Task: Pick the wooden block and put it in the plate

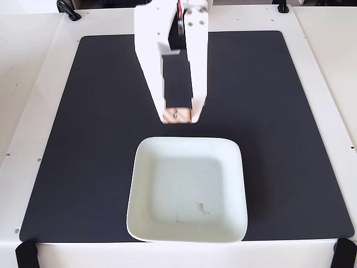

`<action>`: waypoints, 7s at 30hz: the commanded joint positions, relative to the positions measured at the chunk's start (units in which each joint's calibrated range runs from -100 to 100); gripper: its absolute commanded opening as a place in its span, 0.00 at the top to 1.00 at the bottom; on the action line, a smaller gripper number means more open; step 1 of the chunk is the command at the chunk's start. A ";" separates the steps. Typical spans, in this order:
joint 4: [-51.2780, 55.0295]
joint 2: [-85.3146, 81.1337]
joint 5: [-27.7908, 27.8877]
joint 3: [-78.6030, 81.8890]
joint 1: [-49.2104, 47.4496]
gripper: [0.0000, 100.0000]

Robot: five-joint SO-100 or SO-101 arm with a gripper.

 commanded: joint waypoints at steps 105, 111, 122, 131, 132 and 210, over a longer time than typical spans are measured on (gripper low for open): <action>39.50 -112.64 -1.33 101.08 -12.63 0.99; 51.69 -112.64 -1.28 101.08 -12.63 0.99; 53.02 -112.47 -1.33 101.08 -14.09 0.99; 53.11 -112.13 -1.60 101.08 -14.09 0.99; 53.11 -112.13 -1.60 101.08 -14.20 0.99; 53.11 -112.13 -1.65 101.08 -14.20 0.99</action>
